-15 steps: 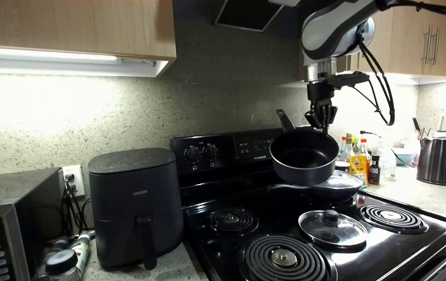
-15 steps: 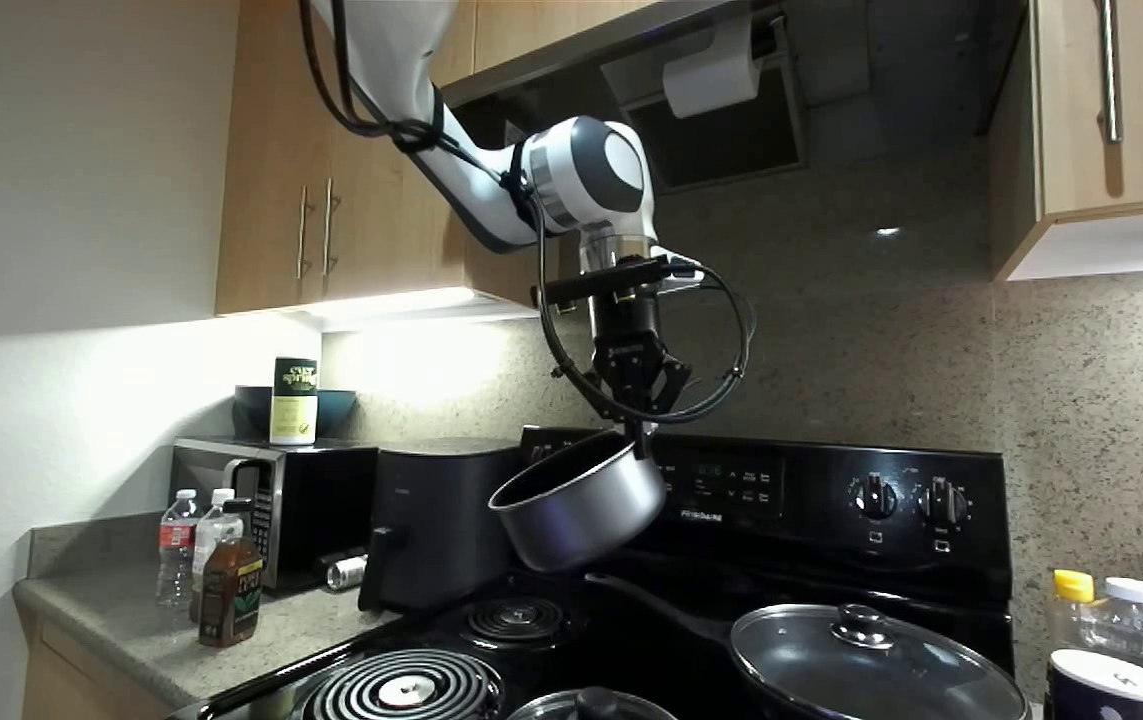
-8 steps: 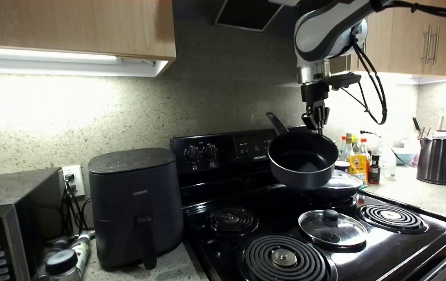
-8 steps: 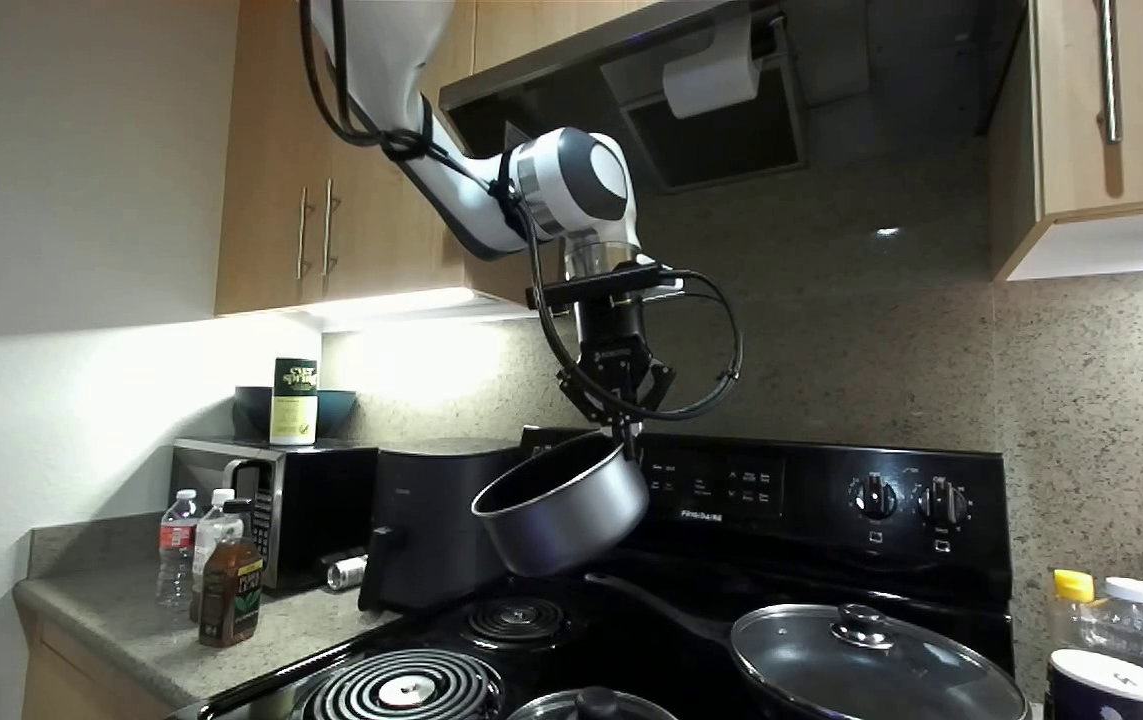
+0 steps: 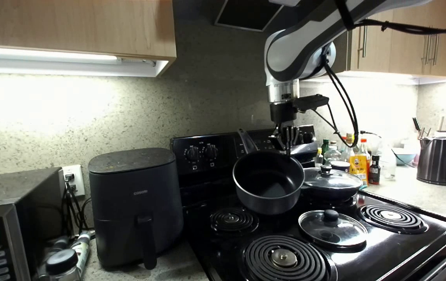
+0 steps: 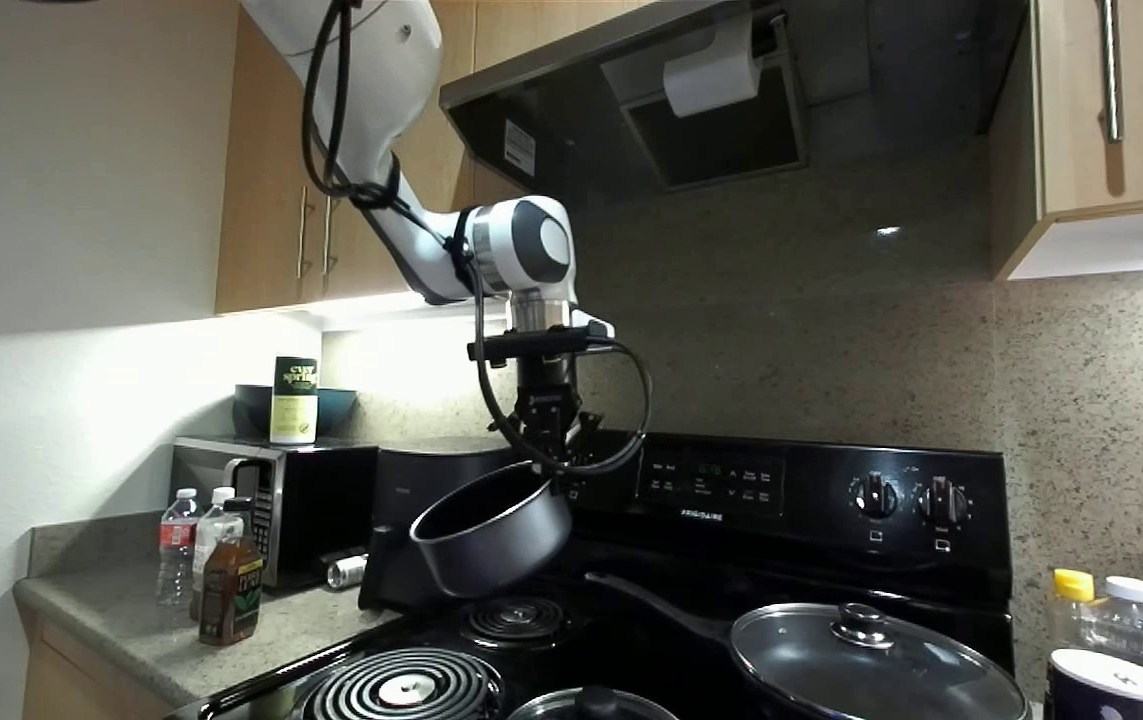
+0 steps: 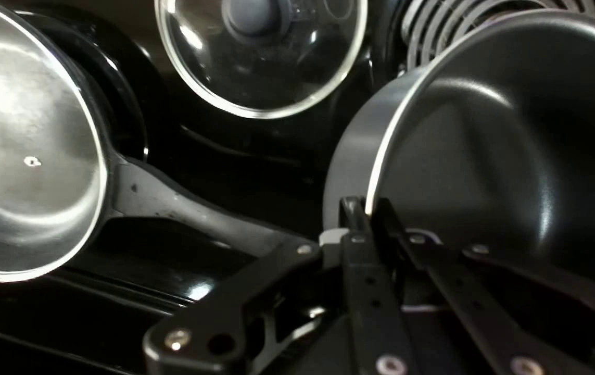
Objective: Uncover the pot on the stove and then move it to the plate on the back left
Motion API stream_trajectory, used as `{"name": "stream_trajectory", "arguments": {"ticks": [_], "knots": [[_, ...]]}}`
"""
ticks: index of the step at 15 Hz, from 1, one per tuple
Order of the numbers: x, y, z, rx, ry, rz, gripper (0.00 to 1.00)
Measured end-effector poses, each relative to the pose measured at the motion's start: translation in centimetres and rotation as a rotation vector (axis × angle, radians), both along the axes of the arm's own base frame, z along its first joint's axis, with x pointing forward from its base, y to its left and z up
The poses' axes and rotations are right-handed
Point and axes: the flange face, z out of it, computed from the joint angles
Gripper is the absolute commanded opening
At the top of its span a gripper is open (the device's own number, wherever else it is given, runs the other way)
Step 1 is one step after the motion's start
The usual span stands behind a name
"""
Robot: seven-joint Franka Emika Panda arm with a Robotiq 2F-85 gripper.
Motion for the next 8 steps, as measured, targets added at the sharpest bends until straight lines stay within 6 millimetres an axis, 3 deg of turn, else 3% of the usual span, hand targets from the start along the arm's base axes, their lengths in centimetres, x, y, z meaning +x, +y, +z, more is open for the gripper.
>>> {"name": "stream_trajectory", "arguments": {"ticks": [1, 3, 8], "knots": [[0.6, 1.7, -0.8, -0.001, -0.012, -0.003, 0.08], [1.4, 3.9, -2.1, -0.009, -0.027, -0.005, 0.08], [1.9, 3.7, -2.6, -0.003, -0.025, -0.019, 0.02]]}}
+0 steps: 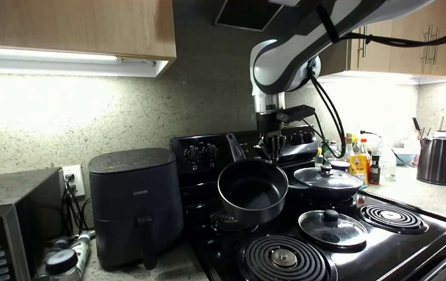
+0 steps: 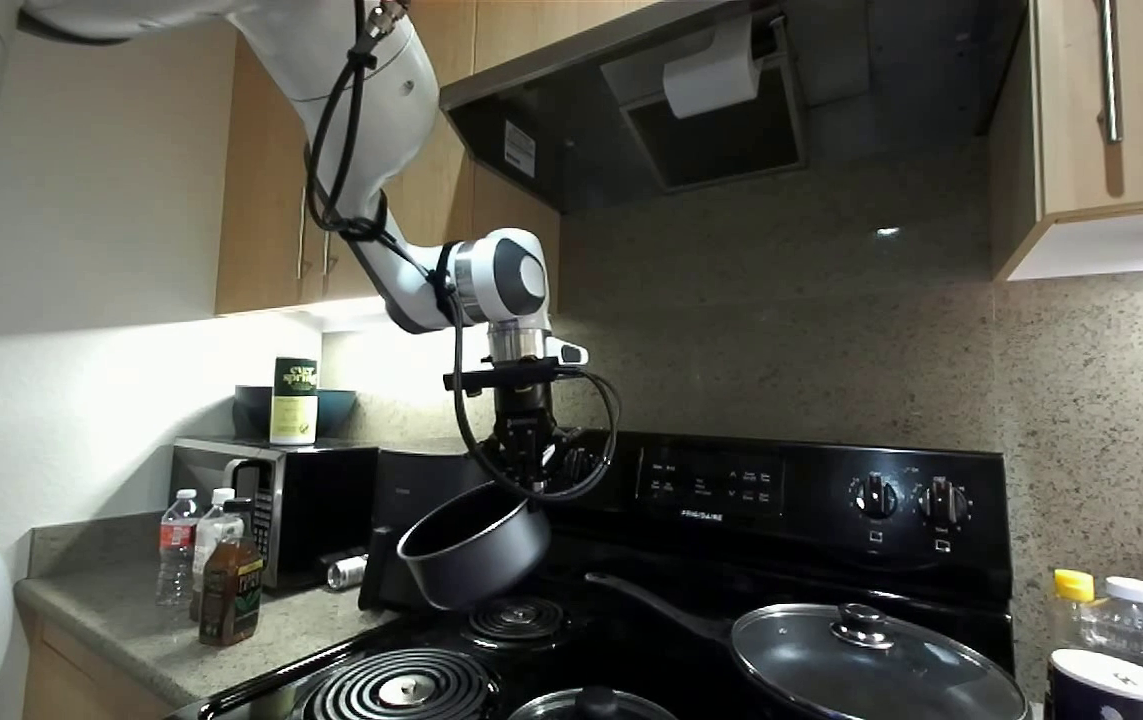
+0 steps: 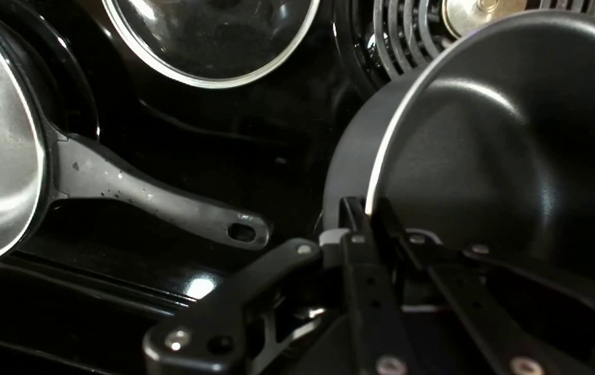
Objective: Uncover the pot on the stove and then move it to the plate on the back left
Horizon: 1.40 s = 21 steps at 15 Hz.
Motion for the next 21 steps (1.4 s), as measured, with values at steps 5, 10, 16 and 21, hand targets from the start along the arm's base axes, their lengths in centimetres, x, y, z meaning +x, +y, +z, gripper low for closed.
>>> {"name": "stream_trajectory", "arguments": {"ticks": [5, 10, 16, 21], "knots": [[1.5, 1.1, -3.8, 0.02, 0.023, -0.137, 0.02], [4.3, 4.6, -7.1, 0.004, 0.005, -0.231, 0.02], [5.7, 4.3, -7.5, -0.01, -0.005, -0.329, 0.02], [5.0, -0.9, -8.6, 0.038, 0.091, -0.482, 0.02]]}}
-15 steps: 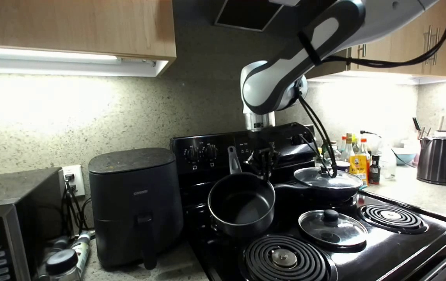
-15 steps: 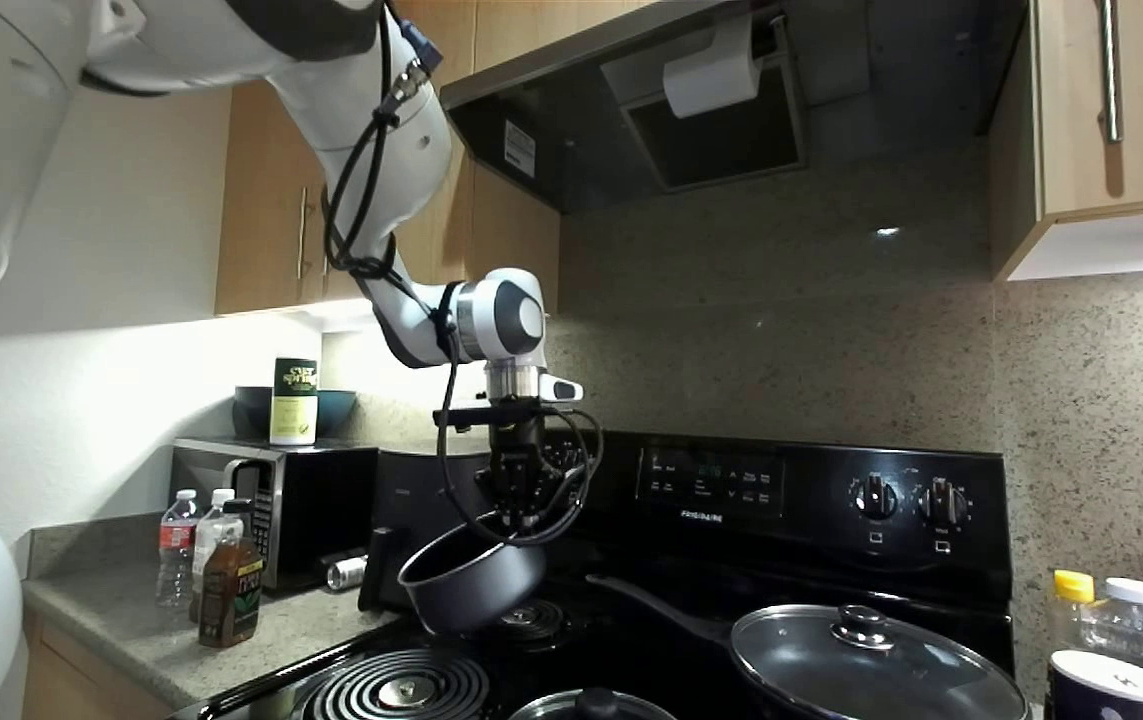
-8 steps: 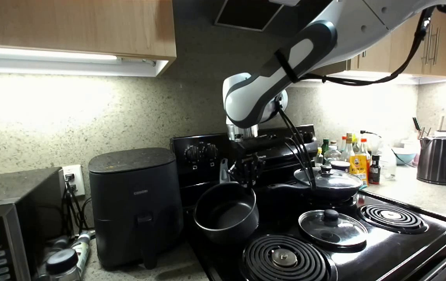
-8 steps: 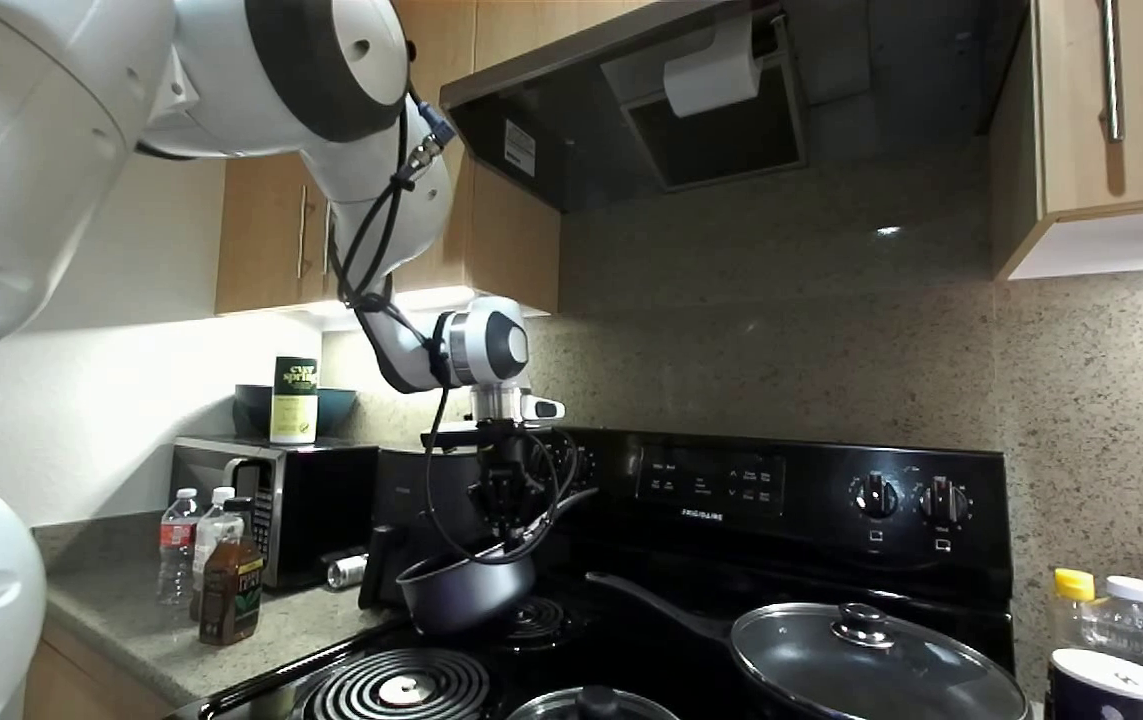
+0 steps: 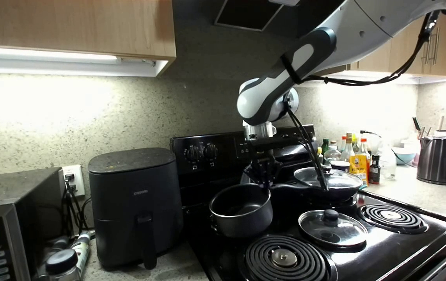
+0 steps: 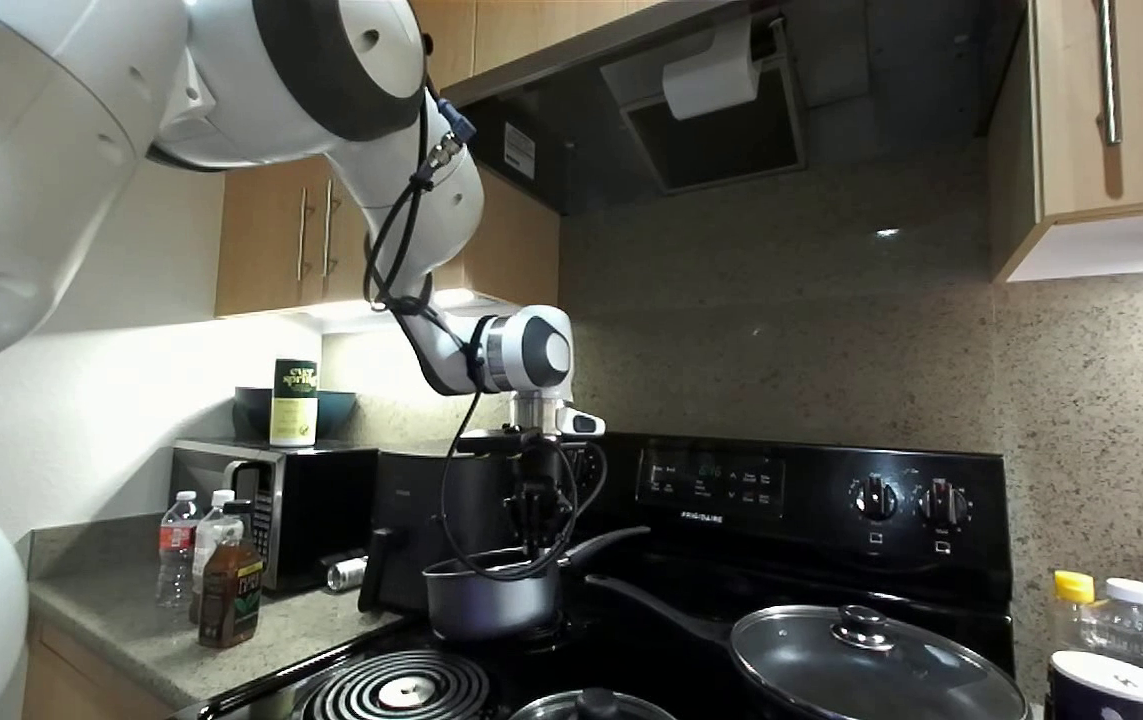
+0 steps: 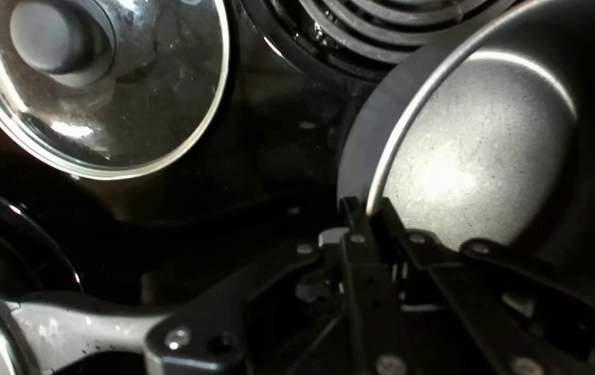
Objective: Uncover the pot on the stove and then move it to the plate on the back left
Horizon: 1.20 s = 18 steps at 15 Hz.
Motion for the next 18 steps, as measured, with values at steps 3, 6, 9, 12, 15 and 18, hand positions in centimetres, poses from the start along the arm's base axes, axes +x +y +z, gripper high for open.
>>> {"name": "stream_trajectory", "arguments": {"ticks": [3, 6, 9, 12, 15, 18], "knots": [[-0.2, -2.3, -1.2, 0.062, 0.036, -0.062, 0.02], [0.1, -3.1, -2.3, 0.094, 0.06, -0.085, 0.02], [1.4, -2.5, -2.6, 0.107, 0.051, -0.054, 0.02], [2.8, -1.4, -2.7, 0.107, 0.035, -0.031, 0.02], [3.8, -0.6, -2.8, 0.1, 0.021, -0.014, 0.02], [4.6, -0.3, -3.0, 0.096, 0.016, -0.008, 0.36]]}}
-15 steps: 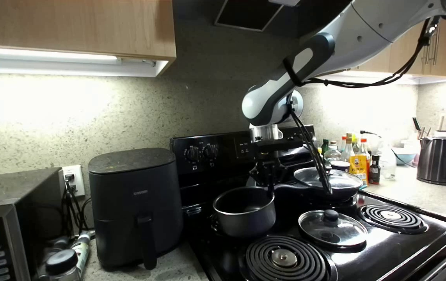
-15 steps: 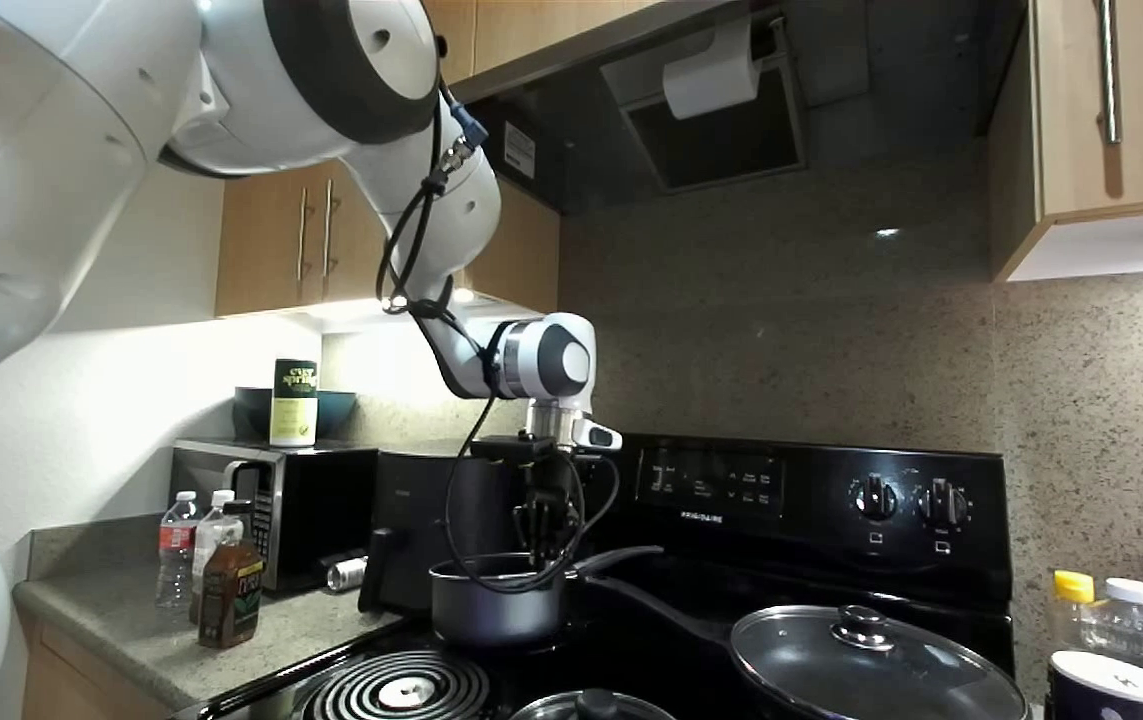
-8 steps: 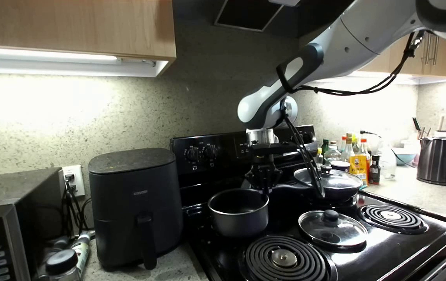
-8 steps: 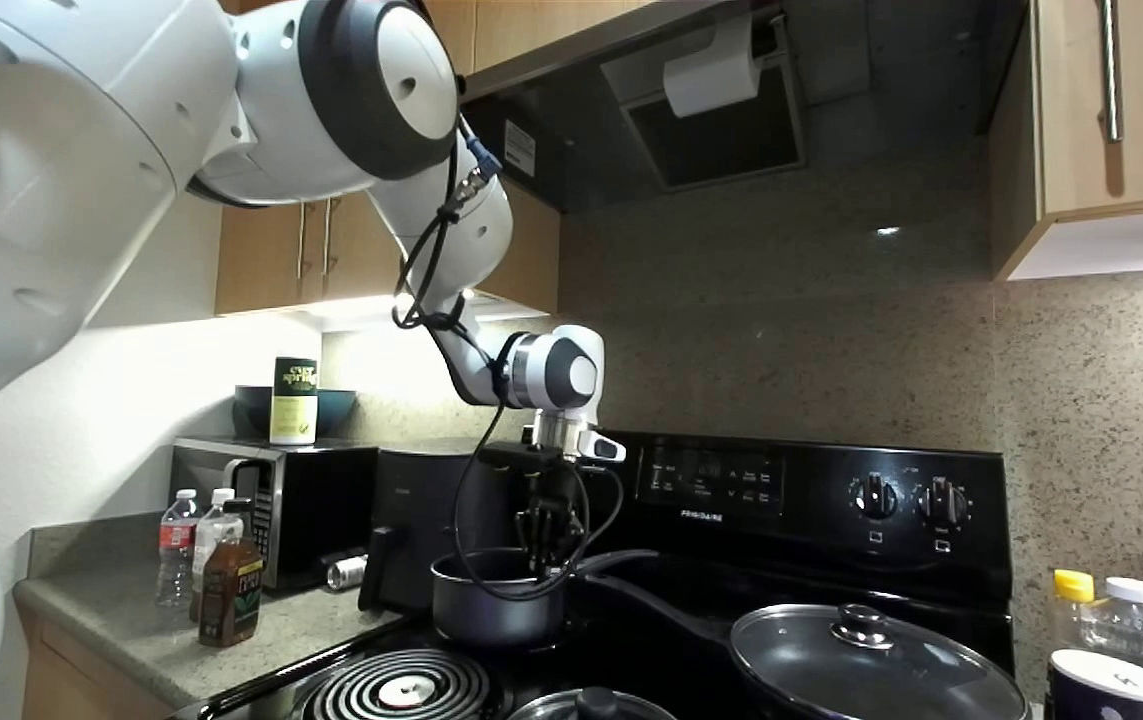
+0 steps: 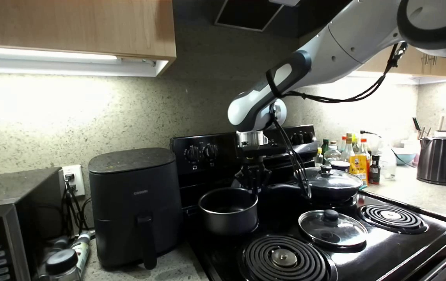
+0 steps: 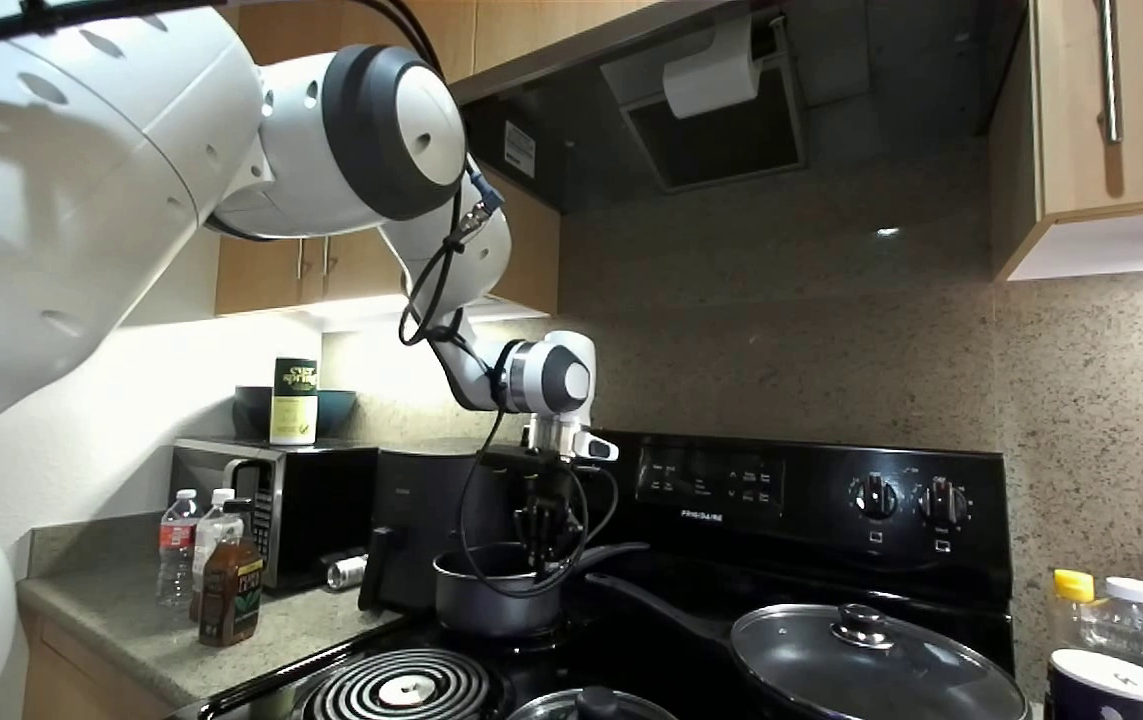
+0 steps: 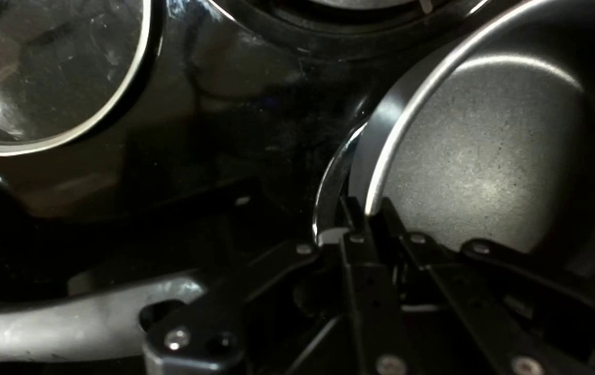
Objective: Uncover the pot on the stove and then move it to the plate on the back left
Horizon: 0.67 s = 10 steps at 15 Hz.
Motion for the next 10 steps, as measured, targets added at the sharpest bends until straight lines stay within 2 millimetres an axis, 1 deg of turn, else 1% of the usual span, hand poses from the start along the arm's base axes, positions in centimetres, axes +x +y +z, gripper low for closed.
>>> {"name": "stream_trajectory", "arguments": {"ticks": [1, 4, 6, 9, 10], "knots": [[0.1, 0.0, -0.4, -0.006, 0.005, 0.003, 0.44], [0.3, -0.4, -2.5, -0.027, 0.033, 0.009, 0.65], [0.5, -0.6, -3.6, -0.033, 0.045, 0.01, 0.78], [0.7, -0.7, -3.9, -0.038, 0.047, 0.011, 0.97], [0.9, -0.7, -3.6, -0.041, 0.041, 0.013, 0.99]]}}
